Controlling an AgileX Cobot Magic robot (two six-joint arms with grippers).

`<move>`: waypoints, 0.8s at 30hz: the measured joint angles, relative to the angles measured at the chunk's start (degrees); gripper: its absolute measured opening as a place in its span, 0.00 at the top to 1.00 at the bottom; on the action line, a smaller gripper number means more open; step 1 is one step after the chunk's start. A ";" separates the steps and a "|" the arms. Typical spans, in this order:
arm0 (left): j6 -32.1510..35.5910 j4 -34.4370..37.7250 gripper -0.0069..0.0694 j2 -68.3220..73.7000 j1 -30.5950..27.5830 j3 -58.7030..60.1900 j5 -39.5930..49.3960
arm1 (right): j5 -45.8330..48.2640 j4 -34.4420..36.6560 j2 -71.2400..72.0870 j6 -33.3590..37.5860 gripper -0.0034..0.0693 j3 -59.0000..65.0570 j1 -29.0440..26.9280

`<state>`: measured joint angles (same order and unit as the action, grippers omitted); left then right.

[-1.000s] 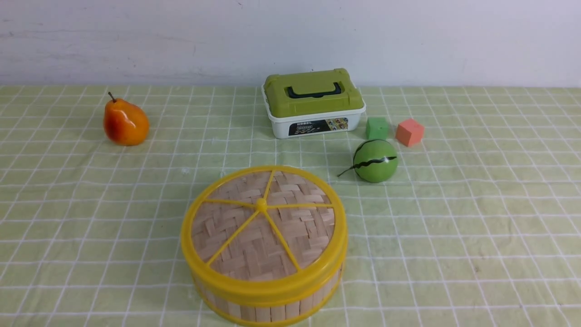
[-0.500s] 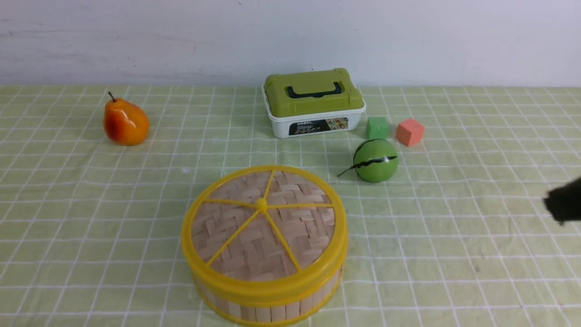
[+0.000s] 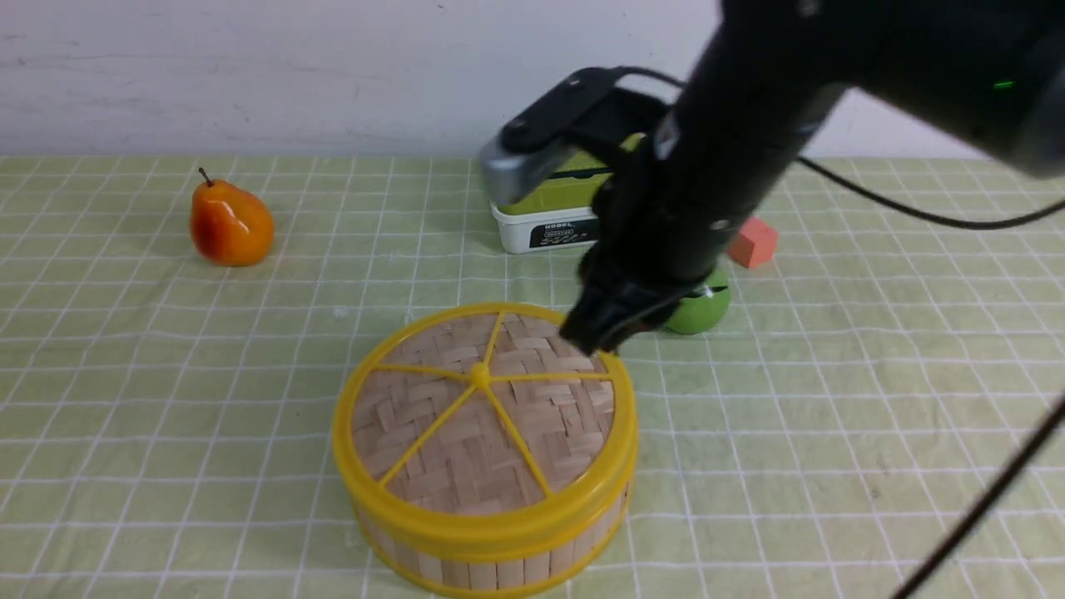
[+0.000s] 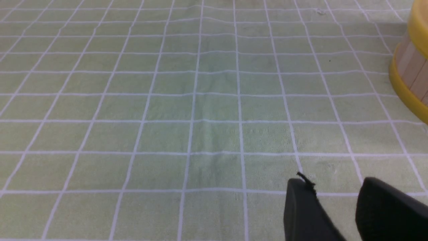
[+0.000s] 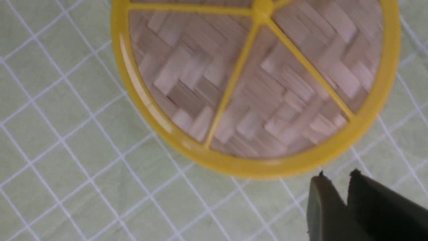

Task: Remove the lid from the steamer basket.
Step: Use the right arm to lift the lid of the steamer

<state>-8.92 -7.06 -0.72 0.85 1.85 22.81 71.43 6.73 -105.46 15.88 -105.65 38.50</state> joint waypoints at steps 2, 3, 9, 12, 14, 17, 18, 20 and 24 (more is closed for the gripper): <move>0.00 0.00 0.60 0.00 0.00 0.00 0.00 | 0.00 -1.20 -6.02 -0.85 0.64 -5.61 2.18; 0.00 0.00 0.60 0.00 0.00 0.00 0.00 | 0.00 -1.63 -8.10 -1.34 0.58 -7.80 2.77; 0.00 0.00 0.60 0.00 0.00 0.00 0.00 | -0.69 -2.09 -15.88 -3.09 0.34 -14.83 3.76; 0.00 0.00 0.60 0.00 0.00 0.00 0.00 | -2.04 -2.09 -17.66 -3.60 0.32 -15.17 3.76; 0.00 0.00 0.60 0.00 0.00 0.00 0.00 | -2.88 -2.24 -18.61 -3.66 0.35 -15.17 3.76; 0.00 0.00 0.60 0.00 0.00 0.00 0.00 | -4.27 -2.24 -19.85 -3.71 0.42 -15.17 3.76; 0.00 0.00 0.60 0.00 0.00 0.00 0.00 | -4.52 -2.13 -20.17 -3.79 0.46 -15.17 3.76; 0.00 0.00 0.60 0.00 0.00 0.00 0.00 | -4.51 -1.92 -20.63 -3.83 0.54 -15.17 3.76; 0.00 0.00 0.60 0.00 0.00 0.00 0.00 | -4.18 -1.26 -20.77 -3.78 0.72 -15.24 3.76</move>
<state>-8.92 -7.06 -0.72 0.85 1.85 22.81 67.24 5.47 -126.23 12.10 -120.89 42.26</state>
